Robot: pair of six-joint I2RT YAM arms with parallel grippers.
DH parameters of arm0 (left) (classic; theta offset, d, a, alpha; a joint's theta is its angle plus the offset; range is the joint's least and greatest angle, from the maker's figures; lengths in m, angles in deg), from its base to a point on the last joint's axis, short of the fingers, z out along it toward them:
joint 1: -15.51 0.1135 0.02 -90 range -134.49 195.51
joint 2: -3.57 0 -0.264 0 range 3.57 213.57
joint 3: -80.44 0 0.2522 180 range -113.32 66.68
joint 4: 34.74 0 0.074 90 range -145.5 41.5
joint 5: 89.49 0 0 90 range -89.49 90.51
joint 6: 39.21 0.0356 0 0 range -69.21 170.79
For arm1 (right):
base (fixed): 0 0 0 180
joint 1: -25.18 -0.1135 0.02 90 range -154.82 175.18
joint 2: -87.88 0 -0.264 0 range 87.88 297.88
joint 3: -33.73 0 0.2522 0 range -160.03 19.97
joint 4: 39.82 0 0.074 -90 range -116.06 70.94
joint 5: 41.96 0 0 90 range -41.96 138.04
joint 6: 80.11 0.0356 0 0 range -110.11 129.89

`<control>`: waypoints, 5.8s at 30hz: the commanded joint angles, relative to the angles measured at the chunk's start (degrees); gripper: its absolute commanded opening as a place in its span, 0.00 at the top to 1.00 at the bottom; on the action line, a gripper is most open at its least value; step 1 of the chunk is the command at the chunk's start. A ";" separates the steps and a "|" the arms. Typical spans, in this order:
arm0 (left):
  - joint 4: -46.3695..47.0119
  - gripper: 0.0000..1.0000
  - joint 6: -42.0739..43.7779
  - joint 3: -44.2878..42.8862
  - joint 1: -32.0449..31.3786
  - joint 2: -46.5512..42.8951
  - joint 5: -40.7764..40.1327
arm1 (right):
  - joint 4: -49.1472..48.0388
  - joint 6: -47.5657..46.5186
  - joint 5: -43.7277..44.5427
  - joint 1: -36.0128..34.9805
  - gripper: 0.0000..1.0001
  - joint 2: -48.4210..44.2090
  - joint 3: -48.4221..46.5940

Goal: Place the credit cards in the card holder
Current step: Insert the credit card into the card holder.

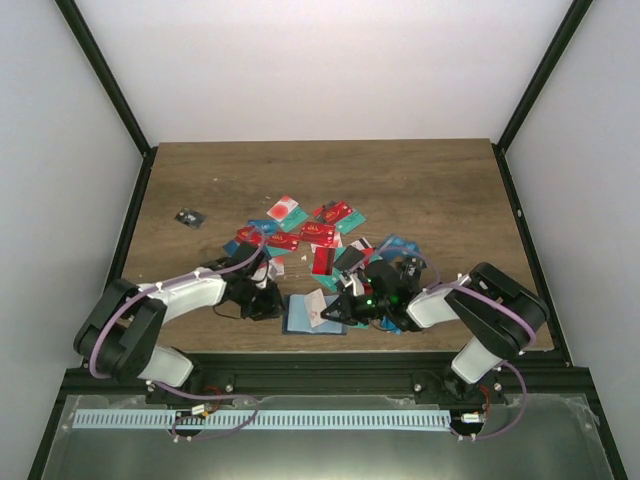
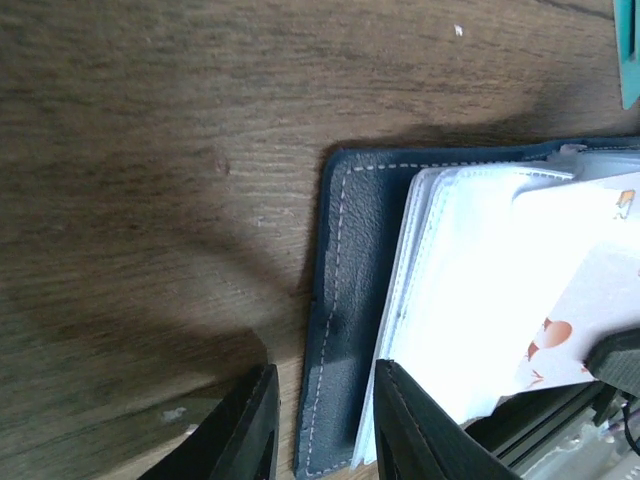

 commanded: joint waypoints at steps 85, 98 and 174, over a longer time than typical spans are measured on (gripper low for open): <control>18.07 0.79 -22.83 20.38 -3.73 -15.59 -3.03 | 72.15 -0.91 14.70 -19.97 0.44 27.67 -57.27; 12.03 0.79 -21.27 18.32 -4.04 -17.89 -6.64 | 76.33 -5.48 17.20 -19.45 0.32 25.86 -59.41; -1.00 0.79 -15.98 -0.64 -10.64 -12.86 -10.29 | 55.43 -8.76 12.23 -12.87 0.18 0.18 -29.36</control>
